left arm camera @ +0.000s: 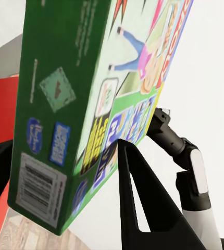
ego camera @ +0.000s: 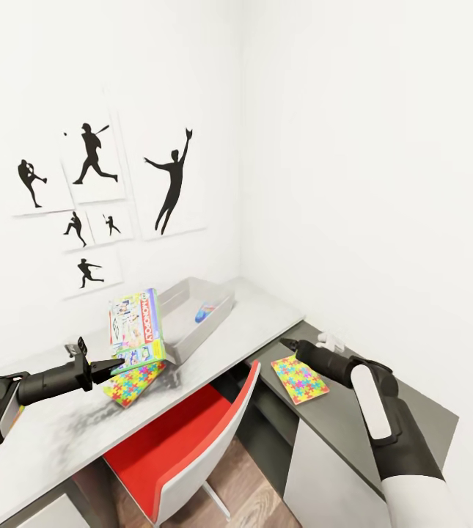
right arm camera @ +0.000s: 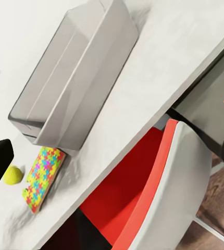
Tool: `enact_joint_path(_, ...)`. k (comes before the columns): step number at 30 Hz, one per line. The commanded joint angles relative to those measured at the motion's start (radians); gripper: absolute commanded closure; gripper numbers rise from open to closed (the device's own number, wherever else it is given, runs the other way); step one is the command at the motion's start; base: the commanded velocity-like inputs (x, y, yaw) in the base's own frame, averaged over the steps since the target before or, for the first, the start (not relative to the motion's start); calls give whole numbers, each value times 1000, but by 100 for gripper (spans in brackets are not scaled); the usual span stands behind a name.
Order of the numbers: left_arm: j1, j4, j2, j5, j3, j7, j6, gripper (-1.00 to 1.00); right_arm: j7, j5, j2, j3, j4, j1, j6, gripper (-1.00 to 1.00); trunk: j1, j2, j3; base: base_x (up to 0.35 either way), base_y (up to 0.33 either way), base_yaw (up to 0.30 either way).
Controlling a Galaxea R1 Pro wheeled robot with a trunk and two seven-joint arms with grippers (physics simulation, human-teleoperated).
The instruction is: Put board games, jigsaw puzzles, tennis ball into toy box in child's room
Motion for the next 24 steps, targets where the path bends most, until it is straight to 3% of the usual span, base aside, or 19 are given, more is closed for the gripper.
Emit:
enact_joint_path(1, -1, 0, 0, -2, 0, -4, 11, 100, 8, 8, 3, -3, 2, -1, -2, -100, -3, 5, 1, 0, 0, 0)
enact_joint_path(13, -1, 0, 2, -2, 2, -4, 11, 100, 8, 8, 1, -5, 18, -1, -5, -100, -49, 89, 39, 0, 0, 0)
enact_joint_path(24, -1, 0, 2, -3, -1, -4, 11, 100, 17, 9, 1, -5, 18, 3, -5, -100, -49, 89, 39, 0, 0, 0)
